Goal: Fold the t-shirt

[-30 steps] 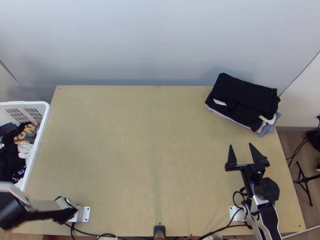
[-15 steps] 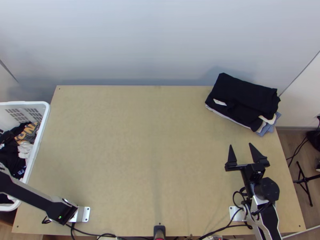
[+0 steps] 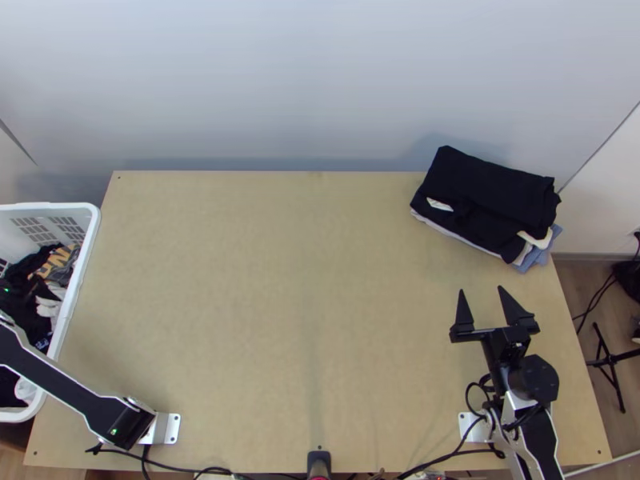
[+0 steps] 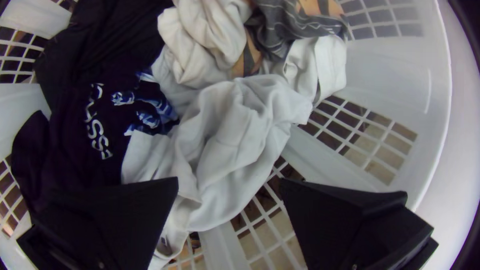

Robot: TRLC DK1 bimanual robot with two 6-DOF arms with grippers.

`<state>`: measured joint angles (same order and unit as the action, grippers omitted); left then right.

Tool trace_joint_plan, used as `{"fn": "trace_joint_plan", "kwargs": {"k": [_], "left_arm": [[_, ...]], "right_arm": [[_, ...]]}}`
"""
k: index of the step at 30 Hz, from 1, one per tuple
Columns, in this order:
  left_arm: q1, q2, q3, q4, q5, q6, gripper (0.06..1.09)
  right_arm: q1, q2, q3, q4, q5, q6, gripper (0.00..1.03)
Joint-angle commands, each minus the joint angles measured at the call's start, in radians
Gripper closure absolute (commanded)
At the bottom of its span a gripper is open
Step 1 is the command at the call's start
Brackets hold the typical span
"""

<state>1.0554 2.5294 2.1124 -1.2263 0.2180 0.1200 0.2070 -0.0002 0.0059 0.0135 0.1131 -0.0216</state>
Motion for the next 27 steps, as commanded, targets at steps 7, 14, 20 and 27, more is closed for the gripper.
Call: {"fn": "trace_joint_plan", "kwargs": {"k": [7,14,20,27], "left_arm": [[-0.032,0.141,0.064,0.019,0.027,0.01,0.24],[-0.015,0.158,0.067,0.105,0.026,-0.006,1.05],[0.009,0.054,0.124,0.113,0.011,-0.013,1.05],[-0.018,-0.331,0.159,0.126,0.09,-0.048,1.05]], "right_arm": [[0.0,0.0,0.0,0.0,0.0,0.0,0.04],[0.0,0.0,0.0,0.0,0.0,0.0,0.04],[0.0,0.0,0.0,0.0,0.0,0.0,0.04],[0.0,0.0,0.0,0.0,0.0,0.0,0.04]]}}
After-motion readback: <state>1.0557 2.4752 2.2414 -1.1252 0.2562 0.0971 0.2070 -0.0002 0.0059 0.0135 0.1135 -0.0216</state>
